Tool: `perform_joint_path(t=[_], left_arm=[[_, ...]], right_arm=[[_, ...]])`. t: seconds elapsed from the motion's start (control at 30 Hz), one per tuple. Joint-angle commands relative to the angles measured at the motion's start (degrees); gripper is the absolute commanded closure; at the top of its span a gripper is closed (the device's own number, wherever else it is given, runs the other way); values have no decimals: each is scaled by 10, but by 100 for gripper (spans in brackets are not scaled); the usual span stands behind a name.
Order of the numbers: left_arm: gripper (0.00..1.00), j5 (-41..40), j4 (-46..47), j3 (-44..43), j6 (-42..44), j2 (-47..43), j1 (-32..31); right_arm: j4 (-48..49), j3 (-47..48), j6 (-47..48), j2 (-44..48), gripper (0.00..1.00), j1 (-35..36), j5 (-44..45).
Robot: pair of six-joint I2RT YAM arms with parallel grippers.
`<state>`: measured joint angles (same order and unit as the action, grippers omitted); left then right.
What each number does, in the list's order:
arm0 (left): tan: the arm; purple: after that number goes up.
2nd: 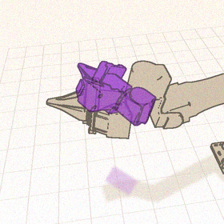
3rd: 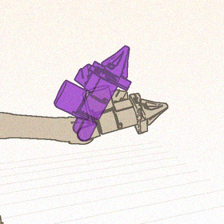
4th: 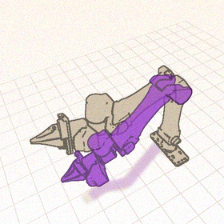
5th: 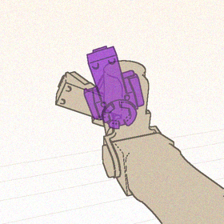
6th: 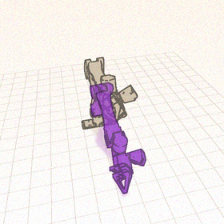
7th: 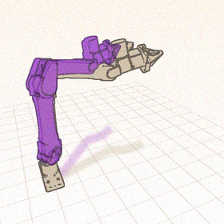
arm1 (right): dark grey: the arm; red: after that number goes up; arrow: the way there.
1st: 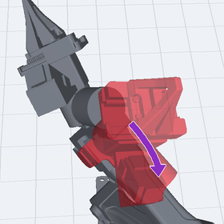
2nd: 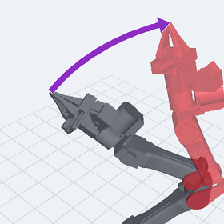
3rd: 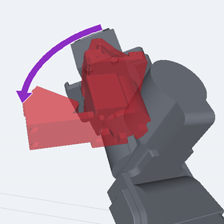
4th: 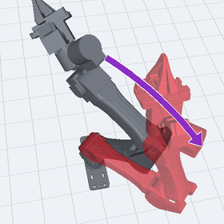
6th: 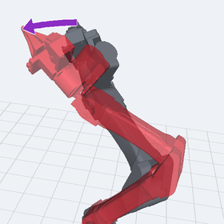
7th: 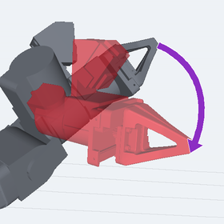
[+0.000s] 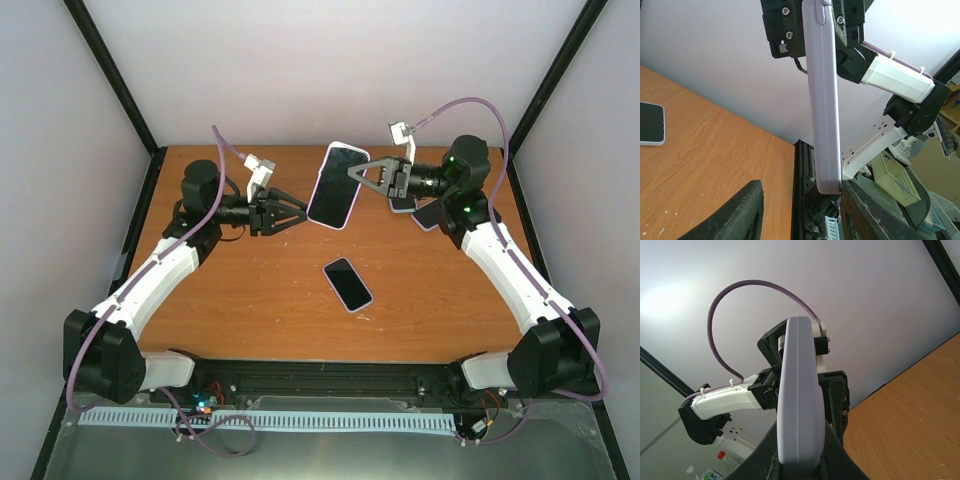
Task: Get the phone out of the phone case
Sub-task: Remove the phone case from the phone.
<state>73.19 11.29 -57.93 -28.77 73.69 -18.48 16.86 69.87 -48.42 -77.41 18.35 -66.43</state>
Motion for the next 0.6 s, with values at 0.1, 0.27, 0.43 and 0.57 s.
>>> perform_joint_path(t=[0.1,0.27,0.43,0.57], left_arm=[[60,-36,-21,-25,11,5,-2],[65,-67,-46,-25,30,9,-2],[64,-55,-36,-23,28,11,-2],[53,1,4,-8,6,1,-2]], right_arm=[[40,12,-8,12,97,-1,3],[68,7,-33,14,97,-1,-3],[68,6,-29,13,97,-1,0],[23,19,9,11,97,-1,11]])
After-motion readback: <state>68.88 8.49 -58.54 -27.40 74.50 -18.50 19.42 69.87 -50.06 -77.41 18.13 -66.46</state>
